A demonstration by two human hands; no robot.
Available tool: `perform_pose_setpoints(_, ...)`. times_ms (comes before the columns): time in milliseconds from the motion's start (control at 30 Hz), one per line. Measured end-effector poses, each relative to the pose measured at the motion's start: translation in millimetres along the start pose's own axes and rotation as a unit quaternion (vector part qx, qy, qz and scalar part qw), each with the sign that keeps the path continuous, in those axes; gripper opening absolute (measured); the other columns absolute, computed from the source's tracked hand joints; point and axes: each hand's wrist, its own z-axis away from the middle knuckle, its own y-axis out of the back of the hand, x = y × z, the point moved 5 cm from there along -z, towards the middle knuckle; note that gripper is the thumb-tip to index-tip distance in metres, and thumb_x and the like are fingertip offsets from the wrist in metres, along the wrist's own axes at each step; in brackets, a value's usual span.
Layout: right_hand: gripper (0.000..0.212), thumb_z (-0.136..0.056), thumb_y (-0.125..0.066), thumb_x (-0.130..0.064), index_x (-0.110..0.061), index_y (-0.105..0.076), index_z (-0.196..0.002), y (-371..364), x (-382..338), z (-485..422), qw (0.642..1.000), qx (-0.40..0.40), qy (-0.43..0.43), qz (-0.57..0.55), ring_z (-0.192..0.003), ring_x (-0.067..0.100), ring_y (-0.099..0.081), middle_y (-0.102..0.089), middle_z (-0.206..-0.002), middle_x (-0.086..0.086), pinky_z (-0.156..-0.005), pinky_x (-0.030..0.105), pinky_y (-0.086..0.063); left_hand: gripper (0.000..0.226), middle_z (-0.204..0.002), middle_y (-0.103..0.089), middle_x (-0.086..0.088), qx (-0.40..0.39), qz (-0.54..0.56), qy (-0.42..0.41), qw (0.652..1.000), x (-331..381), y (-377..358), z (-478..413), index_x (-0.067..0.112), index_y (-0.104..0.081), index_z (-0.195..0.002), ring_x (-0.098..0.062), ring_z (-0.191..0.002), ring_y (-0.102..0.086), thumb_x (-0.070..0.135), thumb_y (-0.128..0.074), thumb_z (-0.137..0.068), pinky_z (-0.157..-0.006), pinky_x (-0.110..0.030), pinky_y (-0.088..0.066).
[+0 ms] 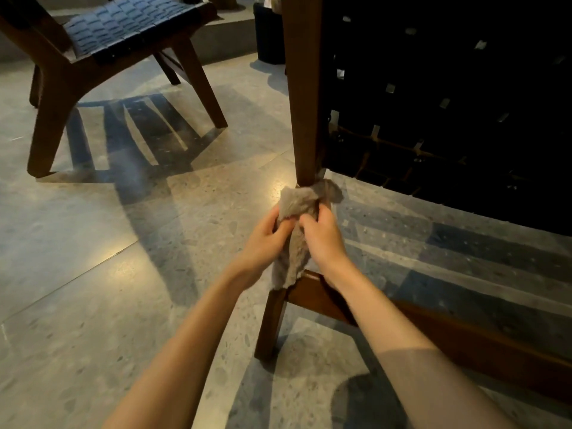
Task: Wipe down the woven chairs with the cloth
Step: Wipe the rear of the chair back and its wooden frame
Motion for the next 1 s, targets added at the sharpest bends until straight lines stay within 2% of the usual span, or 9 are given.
perform_pose_setpoints(133,0.07,-0.095,-0.043,-0.015,-0.042,-0.01,-0.15,9.9,-10.9,-20.9,1.0,0.004,0.027,-0.014,-0.107,0.017,-0.056,-0.052,-0.135,0.006,-0.074,0.022,-0.047,0.033,-0.112,-0.062,0.01,-0.018,0.001,-0.042,0.999,22.4,3.3,-24.8,0.041,-0.051,-0.116,0.0,-0.102,-0.061,0.014,-0.044,-0.099,-0.077,-0.013,-0.05)
perform_pose_setpoints(233,0.05,-0.096,-0.04,-0.023,-0.033,-0.032,-0.144,6.1,-7.0,-20.0,1.0,0.013,0.024,0.009,-0.099,0.021,-0.06,-0.058,-0.125,0.012,-0.072,0.027,-0.048,0.036,-0.115,-0.059,0.015,-0.008,0.005,-0.064,0.998,20.6,-0.2,-25.1,0.038,-0.045,-0.125,0.005,-0.104,-0.059,0.013,-0.04,-0.101,-0.079,-0.012,-0.049)
perform_pose_setpoints(300,0.024,-0.095,-0.039,-0.029,-0.033,-0.053,-0.114,2.9,-0.7,-14.8,1.0,0.007,0.019,0.02,-0.094,0.015,-0.06,-0.063,-0.112,0.008,-0.072,0.026,-0.047,0.034,-0.117,-0.057,0.016,0.005,0.008,-0.068,0.998,15.6,-1.9,-21.6,0.035,-0.043,-0.128,0.006,-0.105,-0.057,0.014,-0.039,-0.101,-0.08,-0.011,-0.048)
perform_pose_setpoints(367,0.013,-0.099,-0.039,-0.031,-0.035,-0.048,-0.108,-0.6,9.1,-1.4,1.0,-0.004,0.014,0.024,-0.095,0.008,-0.058,-0.061,-0.102,-0.006,-0.073,0.02,-0.046,0.03,-0.115,-0.058,0.017,0.006,0.014,-0.057,0.998,8.0,-1.5,-15.0,0.037,-0.046,-0.124,0.007,-0.105,-0.057,0.018,-0.04,-0.101,-0.08,-0.01,-0.047)
perform_pose_setpoints(500,0.035,-0.099,-0.046,-0.027,-0.015,-0.051,-0.131,-5.3,26.0,38.7,0.99,0.065,0.048,0.114,-0.097,0.014,-0.063,-0.066,-0.106,0.001,-0.079,0.025,-0.052,0.022,-0.1,-0.065,0.022,-0.003,0.007,-0.001,1.0,-23.1,2.0,11.7,0.039,-0.054,-0.112,0.003,-0.098,-0.061,0.026,-0.042,-0.1,-0.076,-0.011,-0.049)
perform_pose_setpoints(633,0.057,-0.093,-0.057,-0.014,-0.024,-0.037,-0.145,-15.7,33.7,74.0,0.978,0.125,0.048,0.158,-0.099,0.015,-0.062,-0.068,-0.111,0.005,-0.086,0.021,-0.048,0.022,-0.097,-0.065,0.013,0.047,-0.014,0.042,0.998,-56.3,2.4,45.1,0.038,-0.058,-0.102,0.005,-0.089,-0.062,0.021,-0.044,-0.099,-0.072,-0.01,-0.048)
perform_pose_setpoints(800,0.066,-0.087,-0.057,0.005,-0.023,-0.036,-0.144,-21.3,31.3,101.3,0.975,0.119,0.074,0.172,-0.103,0.02,-0.063,-0.065,-0.122,0.009,-0.085,0.013,-0.043,0.024,-0.109,-0.064,0.01,0.058,-0.028,0.07,0.995,-79.7,1.2,76.0,0.031,-0.057,-0.111,0.001,-0.098,-0.06,0.015,-0.044,-0.099,-0.083,-0.013,-0.048)
perform_pose_setpoints(900,0.063,-0.09,-0.054,0.004,-0.024,-0.036,-0.144,-25.0,30.1,105.8,0.974,0.119,0.065,0.182,-0.081,0.015,-0.053,-0.068,-0.101,0.013,-0.075,0.012,-0.036,0.027,-0.104,-0.063,0.018,0.051,-0.039,0.065,0.996,-76.1,1.4,88.4,0.035,-0.057,-0.106,0.007,-0.095,-0.059,0.013,-0.044,-0.099,-0.078,-0.008,-0.046)
perform_pose_setpoints(1000,0.057,-0.09,-0.055,0.001,-0.026,-0.045,-0.139,-24.8,30.2,107.2,0.973,0.163,0.031,0.161,-0.074,0.011,-0.043,-0.068,-0.091,0.02,-0.067,0.009,-0.031,0.023,-0.1,-0.063,0.009,0.057,-0.046,0.089,0.993,-74.2,5.3,91.6,0.035,-0.057,-0.102,-0.003,-0.09,-0.059,0.017,-0.043,-0.1,-0.07,-0.007,-0.046)
